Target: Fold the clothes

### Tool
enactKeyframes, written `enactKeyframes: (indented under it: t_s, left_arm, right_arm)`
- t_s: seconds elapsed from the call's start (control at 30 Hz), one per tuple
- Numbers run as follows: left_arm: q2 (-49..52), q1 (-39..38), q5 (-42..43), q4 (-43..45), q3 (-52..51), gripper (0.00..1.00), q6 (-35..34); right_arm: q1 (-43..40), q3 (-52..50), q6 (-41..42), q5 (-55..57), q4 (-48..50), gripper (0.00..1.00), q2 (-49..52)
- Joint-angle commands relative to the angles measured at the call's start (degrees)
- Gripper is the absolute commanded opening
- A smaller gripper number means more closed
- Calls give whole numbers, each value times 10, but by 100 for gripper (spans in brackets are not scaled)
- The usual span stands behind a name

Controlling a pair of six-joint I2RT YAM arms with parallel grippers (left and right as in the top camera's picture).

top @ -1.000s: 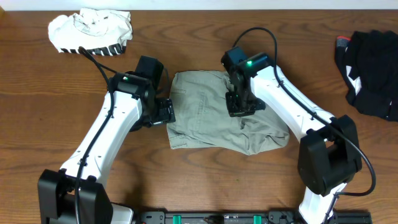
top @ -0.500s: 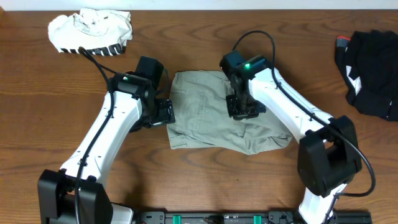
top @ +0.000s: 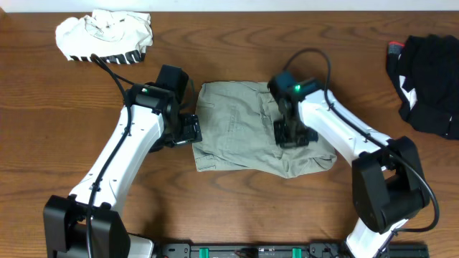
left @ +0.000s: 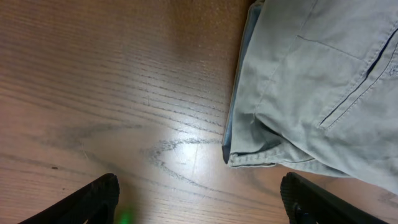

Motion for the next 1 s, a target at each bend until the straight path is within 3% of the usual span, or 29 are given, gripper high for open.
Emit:
enactKeyframes:
  t_s: [0.0,0.17,0.23,0.37,0.47,0.77,0.97]
  left_arm:
    - [2,3,1,-1,1,86,8]
    - [2,3,2,15,1,86,26]
    - [2,4,11,28,1,86,42]
    - [9,19,47,68,1,86,64]
    - [32,37,68,90,1,86,80]
    - [169,80,258,154,1,86,162]
    - [219,80,295,203,1,86,163]
  right_arm:
    - [1,-15,19,-14,12,19,-2]
    - [0,28,23,32,-31,18,-27]
    - [0,61,23,62,-61,26,-54]
    - [-10,115,-4,57,-101,99,-107]
    - [-23,137,-10,47,-129,99,-140]
    - [-38,137,-33,24,-162,99,-202]
    - [-38,137,-34,24,-168,99,-203]
